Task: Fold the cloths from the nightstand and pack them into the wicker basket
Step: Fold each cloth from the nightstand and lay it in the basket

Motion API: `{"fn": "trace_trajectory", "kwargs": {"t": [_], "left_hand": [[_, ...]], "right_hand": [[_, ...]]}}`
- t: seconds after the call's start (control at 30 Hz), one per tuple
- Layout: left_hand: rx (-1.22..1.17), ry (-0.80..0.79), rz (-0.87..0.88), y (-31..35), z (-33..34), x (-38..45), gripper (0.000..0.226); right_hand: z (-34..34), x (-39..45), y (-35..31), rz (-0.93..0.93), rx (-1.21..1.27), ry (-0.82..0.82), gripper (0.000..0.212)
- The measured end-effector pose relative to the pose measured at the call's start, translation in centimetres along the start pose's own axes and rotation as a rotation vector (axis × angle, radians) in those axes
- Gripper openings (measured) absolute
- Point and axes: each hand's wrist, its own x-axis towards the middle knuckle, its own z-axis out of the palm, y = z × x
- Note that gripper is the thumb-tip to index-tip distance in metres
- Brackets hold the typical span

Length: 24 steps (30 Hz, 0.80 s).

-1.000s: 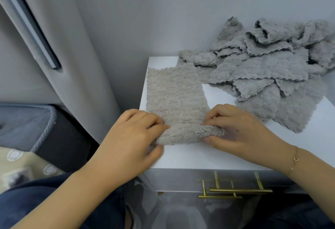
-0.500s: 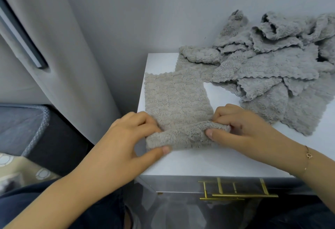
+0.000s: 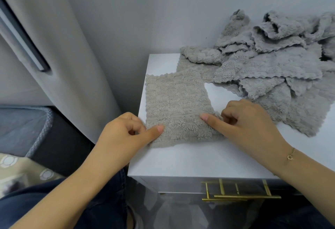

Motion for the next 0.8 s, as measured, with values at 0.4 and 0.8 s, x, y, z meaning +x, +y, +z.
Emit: {"fn": "trace_trajectory", "kwargs": {"t": [0.4, 0.8], "left_hand": [[0.589, 0.161, 0.72, -0.6, 0.0, -0.4, 0.02], [0.649, -0.029, 0.655, -1.3, 0.0, -0.1, 0.072]], "right_hand": [[-0.7, -0.4, 0.1, -0.386, 0.064, 0.04, 0.034], [-0.3, -0.8, 0.5, -0.387, -0.13, -0.054, 0.047]]}}
